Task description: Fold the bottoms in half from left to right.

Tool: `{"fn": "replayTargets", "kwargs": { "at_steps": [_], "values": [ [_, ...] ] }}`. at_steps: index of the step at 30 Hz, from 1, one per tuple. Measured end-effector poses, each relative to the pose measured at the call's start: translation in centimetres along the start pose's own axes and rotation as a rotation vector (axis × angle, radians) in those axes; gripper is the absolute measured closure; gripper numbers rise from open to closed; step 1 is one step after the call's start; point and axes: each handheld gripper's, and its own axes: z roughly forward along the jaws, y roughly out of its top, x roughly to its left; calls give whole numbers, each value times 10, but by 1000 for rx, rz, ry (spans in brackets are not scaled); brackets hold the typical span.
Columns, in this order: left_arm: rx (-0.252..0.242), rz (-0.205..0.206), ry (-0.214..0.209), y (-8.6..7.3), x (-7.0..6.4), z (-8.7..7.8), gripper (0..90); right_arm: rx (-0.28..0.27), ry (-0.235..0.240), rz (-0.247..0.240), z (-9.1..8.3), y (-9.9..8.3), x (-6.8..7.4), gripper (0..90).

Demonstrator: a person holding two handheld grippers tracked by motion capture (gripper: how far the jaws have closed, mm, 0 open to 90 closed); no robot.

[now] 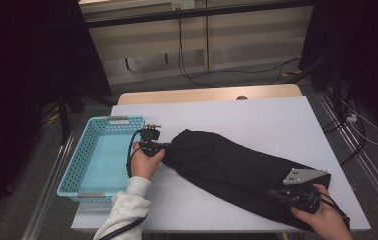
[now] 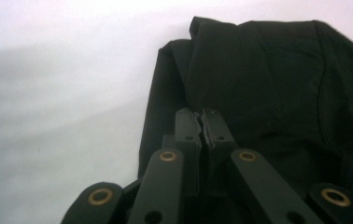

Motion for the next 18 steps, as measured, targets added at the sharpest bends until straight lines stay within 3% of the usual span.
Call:
{"fn": "replayTargets", "kwargs": {
  "at_steps": [2,5,6,9,10,11,12,13,15,16,18],
  "values": [
    [2,-4,24,-1,0,-1,866,14,11,-2,1,-2,0,900],
    [0,11,26,1,-2,0,853,7,8,-1,1,-3,-2,879],
    [-22,10,45,2,-2,0,821,7,7,3,1,-3,-2,849],
    [-29,20,43,6,-2,3,785,0,-1,8,2,-2,-4,765],
    [-28,27,47,7,-1,4,743,-10,-11,13,3,-1,-4,693],
    [-43,25,59,8,-1,6,574,-29,-32,22,3,1,-6,623],
    [-53,27,62,9,0,8,574,-29,-32,22,3,1,-6,623],
    [-59,21,58,10,0,11,492,-47,-54,34,3,3,-8,546],
    [-62,36,56,11,1,18,447,-57,-62,40,4,4,-10,535],
    [-67,52,61,12,0,20,429,-75,-73,48,3,4,-11,477],
    [-61,83,59,12,-2,24,447,-81,-79,55,3,5,-12,461]
  ]
}}
